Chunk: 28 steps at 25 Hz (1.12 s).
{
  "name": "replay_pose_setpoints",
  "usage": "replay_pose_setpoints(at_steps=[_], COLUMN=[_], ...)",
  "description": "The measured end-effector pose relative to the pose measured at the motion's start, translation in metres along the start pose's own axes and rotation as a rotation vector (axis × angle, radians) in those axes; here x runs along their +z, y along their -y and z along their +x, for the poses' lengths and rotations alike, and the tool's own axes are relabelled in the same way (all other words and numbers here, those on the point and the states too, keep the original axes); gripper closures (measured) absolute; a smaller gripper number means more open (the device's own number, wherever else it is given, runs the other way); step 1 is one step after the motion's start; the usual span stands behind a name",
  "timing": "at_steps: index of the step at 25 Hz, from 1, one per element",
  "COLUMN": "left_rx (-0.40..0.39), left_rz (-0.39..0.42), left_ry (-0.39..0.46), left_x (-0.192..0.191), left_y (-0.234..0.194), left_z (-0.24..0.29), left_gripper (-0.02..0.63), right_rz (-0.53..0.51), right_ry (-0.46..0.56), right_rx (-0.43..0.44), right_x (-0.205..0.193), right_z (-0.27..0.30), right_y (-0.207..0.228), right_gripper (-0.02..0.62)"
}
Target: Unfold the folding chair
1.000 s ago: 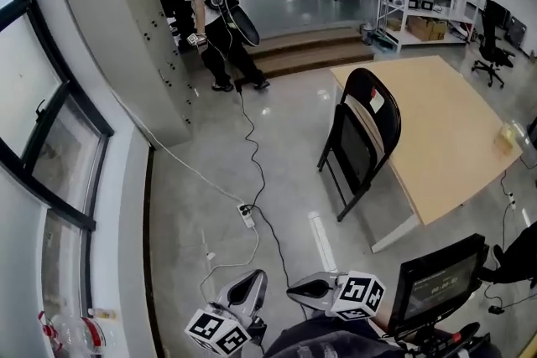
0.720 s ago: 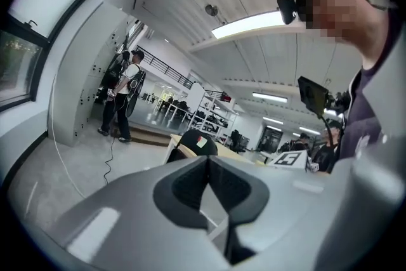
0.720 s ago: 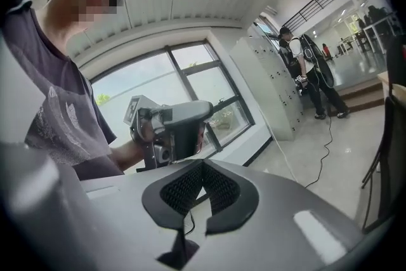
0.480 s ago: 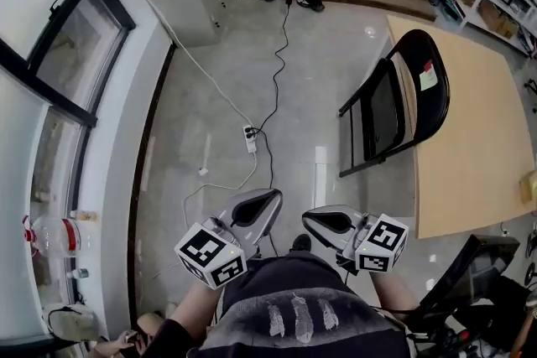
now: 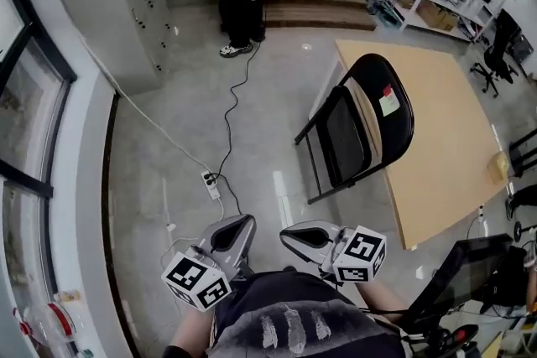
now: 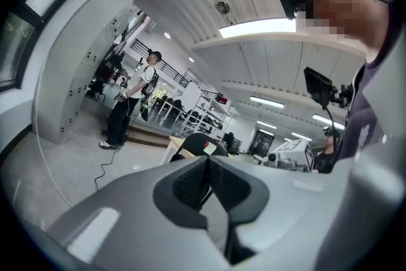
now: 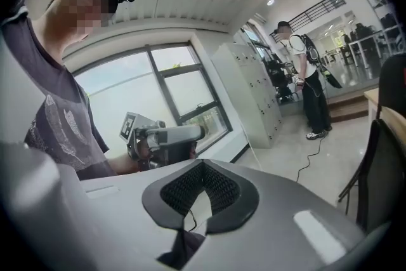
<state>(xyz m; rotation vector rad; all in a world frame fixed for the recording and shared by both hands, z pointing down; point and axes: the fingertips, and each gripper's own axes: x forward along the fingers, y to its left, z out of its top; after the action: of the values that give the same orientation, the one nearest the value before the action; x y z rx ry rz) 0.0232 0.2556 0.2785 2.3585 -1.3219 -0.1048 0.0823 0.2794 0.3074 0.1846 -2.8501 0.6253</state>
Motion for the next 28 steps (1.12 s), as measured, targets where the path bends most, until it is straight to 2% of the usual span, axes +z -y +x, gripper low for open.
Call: replay_pose_setpoints(at_steps=[3, 7, 11, 15, 18, 23, 28], left_rx=[-0.095, -0.230, -0.305, -0.357, -0.375, -0.348, -0.313], left_rz=[0.026, 0.065, 0.068, 0.049, 0.048, 0.069, 0.098], left_ry=[-0.008, -0.071, -0.124, -0.143, -0.161, -0.196, -0.227], left_x=[0.026, 0.045, 0.051, 0.051, 0.051, 0.052, 0.053], left_y=[-0.025, -0.056, -0.083, -0.088, -0.086, -0.080, -0.062], left_z=[0.017, 0.030, 0.041, 0.058, 0.071, 0.093, 0.146], left_gripper=[0.604, 0.604, 0.604, 0.604, 0.604, 0.604, 0.604], right_rz=[0.007, 0.035, 0.042, 0.079, 0.086, 0.130, 0.087], right_ry=[0.007, 0.041, 0.040, 0.049, 0.058, 0.069, 0.086], right_rx=[-0.074, -0.187, -0.283, -0.360, -0.384, -0.370, -0.365], right_x=[0.023, 0.037, 0.041, 0.043, 0.047, 0.042, 0.057], right_z=[0.027, 0.061, 0.078, 0.073, 0.067, 0.056, 0.016], right_y=[0.019, 0.036, 0.043, 0.060, 0.072, 0.096, 0.139], right_gripper=[0.595, 0.595, 0.595, 0.595, 0.595, 0.595, 0.595])
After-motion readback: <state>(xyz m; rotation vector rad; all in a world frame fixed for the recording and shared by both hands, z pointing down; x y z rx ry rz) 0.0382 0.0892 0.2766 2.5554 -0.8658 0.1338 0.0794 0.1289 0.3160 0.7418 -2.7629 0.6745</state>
